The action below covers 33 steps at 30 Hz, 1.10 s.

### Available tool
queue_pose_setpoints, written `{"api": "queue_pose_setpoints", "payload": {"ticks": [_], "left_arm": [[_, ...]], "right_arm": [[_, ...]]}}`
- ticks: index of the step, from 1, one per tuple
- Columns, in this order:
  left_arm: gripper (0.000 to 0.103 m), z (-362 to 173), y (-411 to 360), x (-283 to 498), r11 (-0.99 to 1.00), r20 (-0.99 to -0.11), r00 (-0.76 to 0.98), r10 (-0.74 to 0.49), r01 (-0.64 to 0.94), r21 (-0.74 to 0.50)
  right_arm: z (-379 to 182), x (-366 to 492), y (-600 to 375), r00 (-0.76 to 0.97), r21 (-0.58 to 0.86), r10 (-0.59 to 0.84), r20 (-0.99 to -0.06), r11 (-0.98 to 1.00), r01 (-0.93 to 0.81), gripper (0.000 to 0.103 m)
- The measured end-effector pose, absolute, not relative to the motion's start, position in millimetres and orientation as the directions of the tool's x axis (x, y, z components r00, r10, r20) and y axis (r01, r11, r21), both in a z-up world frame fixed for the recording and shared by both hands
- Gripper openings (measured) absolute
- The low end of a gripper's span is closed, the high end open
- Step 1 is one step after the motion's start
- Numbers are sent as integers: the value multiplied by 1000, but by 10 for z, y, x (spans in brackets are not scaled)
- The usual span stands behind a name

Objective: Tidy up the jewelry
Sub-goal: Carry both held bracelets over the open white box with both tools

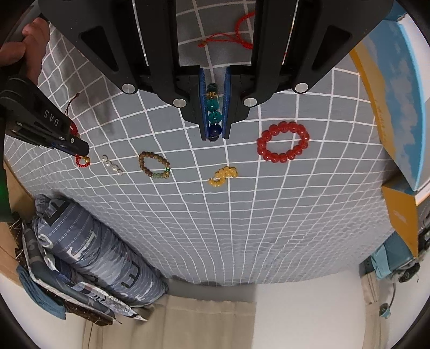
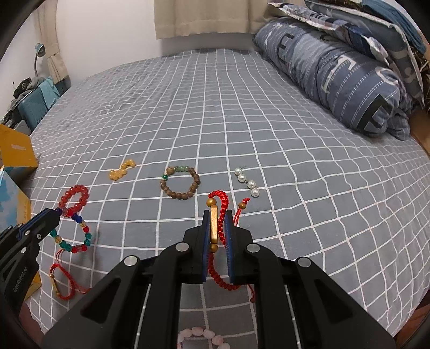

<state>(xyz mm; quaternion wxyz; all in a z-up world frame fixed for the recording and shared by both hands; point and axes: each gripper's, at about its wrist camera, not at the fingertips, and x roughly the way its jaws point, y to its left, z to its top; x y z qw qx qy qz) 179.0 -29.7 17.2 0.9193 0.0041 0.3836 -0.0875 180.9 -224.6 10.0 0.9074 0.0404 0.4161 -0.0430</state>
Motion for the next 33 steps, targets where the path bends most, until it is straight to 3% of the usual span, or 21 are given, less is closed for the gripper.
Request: {"api": "queue_pose_setpoints", "payload": {"ticks": [13,33], "left_arm": [[9,491,-98,1517,993,-681,724,-109,112,-39],[9,1047,691,956,997,-609,791,65,-78,5]], "right_arm": [[411,1563,-1994,684,31,-23,-729,997,66,10],[891,1245,-929,746,-7,58,-663,996,-85,10]]}}
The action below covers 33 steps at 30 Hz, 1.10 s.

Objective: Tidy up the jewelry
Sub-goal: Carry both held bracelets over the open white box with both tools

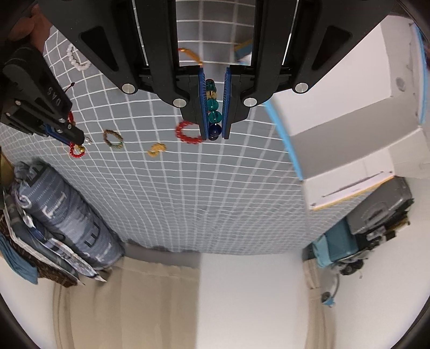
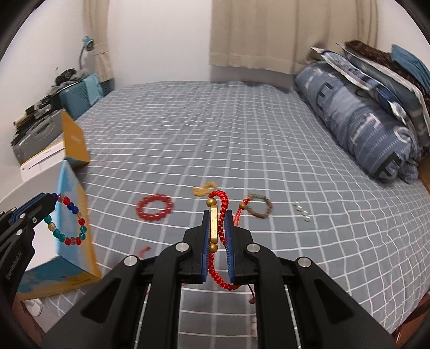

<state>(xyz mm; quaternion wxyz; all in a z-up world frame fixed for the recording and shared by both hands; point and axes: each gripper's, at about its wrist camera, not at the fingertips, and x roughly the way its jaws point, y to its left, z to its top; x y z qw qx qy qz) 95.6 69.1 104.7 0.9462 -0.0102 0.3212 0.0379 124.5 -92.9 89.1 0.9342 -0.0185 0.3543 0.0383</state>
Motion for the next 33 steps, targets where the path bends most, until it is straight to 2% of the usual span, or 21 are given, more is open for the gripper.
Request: {"api": "queue_pose_setpoints", "payload": {"ticks": [12,19,25,33], "left_arm": [[9,1140,1531,636,969,-617,759,209,-244,29],[9,1042,2134,433,937,-643,711,284,-348,28],[9,919,2583,241,902,-676,659,329,-432,17],[9,653,2870,197,870,-728,591,347,-493,15]], "right_arm": [[1047,1146,39,749,-26,153,-645,975,-222,9],[1113,1099,814,723,-5,264,-639,938,-347,9],[991,1049,1428,666,-10,332,-668,891,-454,9],[625,1108,1869,569,-22,326,-755,855,-519,9]]}}
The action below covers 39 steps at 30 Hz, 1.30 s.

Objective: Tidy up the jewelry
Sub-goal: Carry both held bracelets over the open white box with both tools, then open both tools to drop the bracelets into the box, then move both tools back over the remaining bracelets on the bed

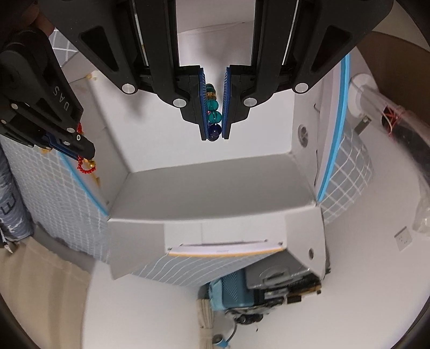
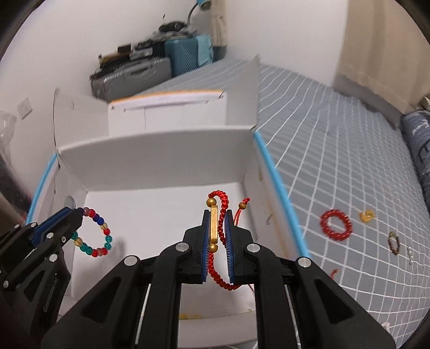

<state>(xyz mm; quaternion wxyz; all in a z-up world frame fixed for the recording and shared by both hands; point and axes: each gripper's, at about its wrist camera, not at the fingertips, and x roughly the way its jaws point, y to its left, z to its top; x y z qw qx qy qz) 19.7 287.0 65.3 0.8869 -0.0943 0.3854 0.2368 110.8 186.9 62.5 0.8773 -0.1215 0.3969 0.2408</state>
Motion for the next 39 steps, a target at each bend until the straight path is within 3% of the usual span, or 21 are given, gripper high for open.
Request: {"api": "queue_pose_setpoints", "payload": {"ticks": [10,24,26,29,31,33,39], "left_arm": [[9,384,3001,223,853,-783,522,339,-521,23],[11,324,3062,233,848,-802,503,323,-530,9],[12,319,3068,228,848,-806,500,315,-530,3],[18,332,3069,217,845,-804,499,322,-534,8],[36,355,3076,199,843,-800,505,324,-538,2],[48,392,3078,181,841,-789,516,334,-541,2],[67,508,3095,118,832,-759,539,364,-555,5]], "right_arm": [[277,1235,1943,478,-3,282,-832,859,-512,9],[242,1254,1986,466,0,279,-840,857,-515,15],[259,1235,1987,474,-6,281,-835,856,-517,20],[317,1191,1992,495,-15,294,-818,849,-528,43],[357,1157,1994,507,-17,304,-806,845,-535,58],[373,1136,1998,517,-29,302,-801,842,-538,63],[461,1098,1951,542,-30,315,-779,845,-534,80]]}}
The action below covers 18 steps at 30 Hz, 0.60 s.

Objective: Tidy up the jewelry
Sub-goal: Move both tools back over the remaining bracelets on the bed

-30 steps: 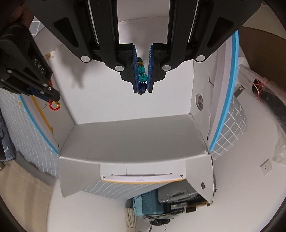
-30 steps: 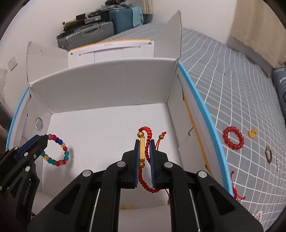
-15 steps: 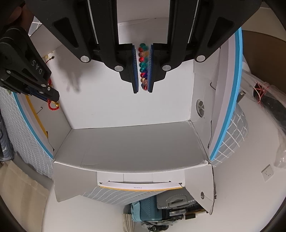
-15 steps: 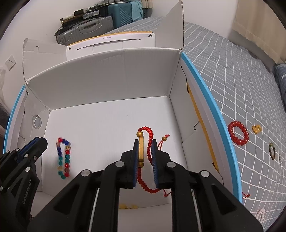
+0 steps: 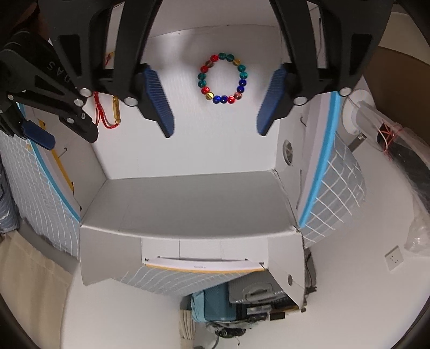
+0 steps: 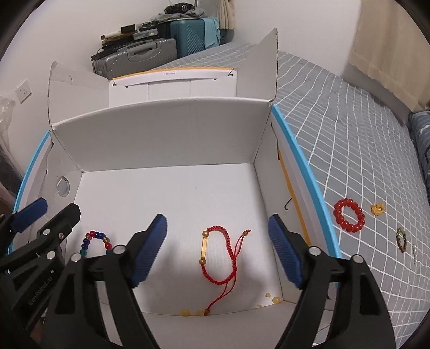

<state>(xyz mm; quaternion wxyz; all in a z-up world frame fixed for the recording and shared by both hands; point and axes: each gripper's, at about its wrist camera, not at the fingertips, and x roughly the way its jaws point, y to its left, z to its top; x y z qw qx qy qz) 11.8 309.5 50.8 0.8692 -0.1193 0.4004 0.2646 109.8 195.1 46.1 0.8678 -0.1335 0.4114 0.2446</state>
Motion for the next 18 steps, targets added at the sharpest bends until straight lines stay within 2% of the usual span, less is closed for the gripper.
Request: {"api": "queue_pose_setpoints", "payload": {"ticks": [2,6,10,15,18], "left_arm": [[70,541,3092,111,831,-753,545,368,-556,4],[83,604,3100,101,823,-736,551,392,-568,13],[89,668,3082,110,819,-723,563,400,-573,7],[97,755,2919,133,836,-702,592,395,-549,8],[97,814,2789,148,849,-691,614,382,-529,-1]], "right_arm": [[494,1075,1929,548,-27,321,-772,846,-533,85],[576,1078,1855,569,-29,315,-760,857,-514,89],[669,1079,1730,585,-10,329,-741,866,-500,95],[804,1033,1456,619,-17,311,-721,885,-464,95],[884,1016,1239,643,-21,287,-710,904,-427,95]]}}
